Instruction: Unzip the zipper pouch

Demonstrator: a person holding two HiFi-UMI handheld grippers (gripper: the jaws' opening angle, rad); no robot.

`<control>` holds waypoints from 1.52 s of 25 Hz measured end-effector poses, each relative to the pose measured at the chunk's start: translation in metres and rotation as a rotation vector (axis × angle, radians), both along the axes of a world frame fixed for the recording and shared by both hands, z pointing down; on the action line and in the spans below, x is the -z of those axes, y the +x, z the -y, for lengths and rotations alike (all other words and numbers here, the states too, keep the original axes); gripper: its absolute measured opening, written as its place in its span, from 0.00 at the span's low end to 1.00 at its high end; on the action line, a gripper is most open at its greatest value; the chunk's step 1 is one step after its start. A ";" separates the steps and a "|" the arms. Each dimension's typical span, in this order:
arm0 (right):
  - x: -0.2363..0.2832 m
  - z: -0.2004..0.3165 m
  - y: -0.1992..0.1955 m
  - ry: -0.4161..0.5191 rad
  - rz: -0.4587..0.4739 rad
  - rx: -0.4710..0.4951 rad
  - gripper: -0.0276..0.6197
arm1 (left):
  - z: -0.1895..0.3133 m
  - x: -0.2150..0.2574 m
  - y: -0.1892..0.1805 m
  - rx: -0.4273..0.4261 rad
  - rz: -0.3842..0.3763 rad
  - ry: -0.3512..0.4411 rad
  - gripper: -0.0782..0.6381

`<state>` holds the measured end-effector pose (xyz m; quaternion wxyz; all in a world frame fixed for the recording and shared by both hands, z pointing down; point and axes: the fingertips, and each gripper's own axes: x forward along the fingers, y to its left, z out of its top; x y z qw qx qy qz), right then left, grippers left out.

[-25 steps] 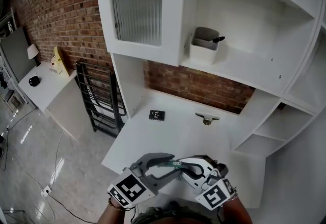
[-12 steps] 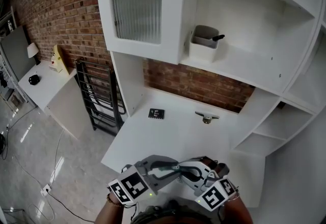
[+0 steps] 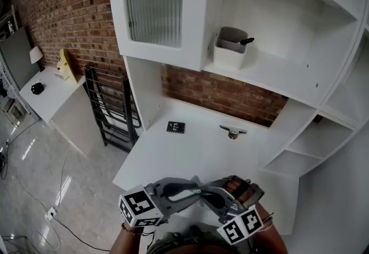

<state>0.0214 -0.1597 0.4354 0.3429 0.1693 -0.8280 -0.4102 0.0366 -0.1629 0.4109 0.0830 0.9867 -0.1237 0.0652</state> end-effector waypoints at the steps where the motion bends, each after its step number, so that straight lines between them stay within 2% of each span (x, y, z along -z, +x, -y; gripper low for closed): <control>1: -0.001 0.002 0.000 0.031 -0.028 -0.008 0.10 | 0.002 -0.001 -0.001 0.015 -0.022 -0.018 0.26; 5: -0.006 0.008 0.004 0.123 -0.127 -0.039 0.10 | 0.010 -0.005 -0.005 0.089 -0.068 -0.057 0.27; 7: -0.010 0.010 0.009 0.146 -0.163 -0.054 0.10 | 0.019 -0.007 -0.014 0.160 -0.096 -0.077 0.27; 9: -0.012 0.011 0.013 0.152 -0.178 -0.064 0.10 | 0.025 -0.008 -0.024 0.202 -0.132 -0.104 0.20; 14: -0.009 0.010 0.014 0.158 -0.152 -0.072 0.10 | 0.015 -0.010 -0.018 0.149 -0.149 -0.148 0.20; 18: -0.001 0.006 0.012 0.167 -0.119 -0.064 0.10 | 0.007 -0.018 -0.012 0.080 -0.168 -0.238 0.34; 20: 0.002 0.004 0.011 0.174 -0.115 -0.055 0.10 | 0.007 -0.021 -0.009 0.065 -0.170 -0.269 0.38; 24: 0.001 0.001 0.010 0.184 -0.109 -0.051 0.10 | 0.008 -0.022 -0.008 0.057 -0.200 -0.313 0.38; 29: -0.001 0.001 0.013 0.197 -0.137 -0.058 0.10 | 0.003 -0.019 -0.008 0.042 -0.220 -0.321 0.29; 32: -0.003 0.001 0.015 0.198 -0.145 -0.063 0.10 | 0.003 -0.019 -0.005 0.037 -0.222 -0.320 0.28; 38: -0.004 -0.001 0.015 0.193 -0.134 -0.052 0.10 | 0.007 -0.017 -0.008 0.045 -0.269 -0.364 0.21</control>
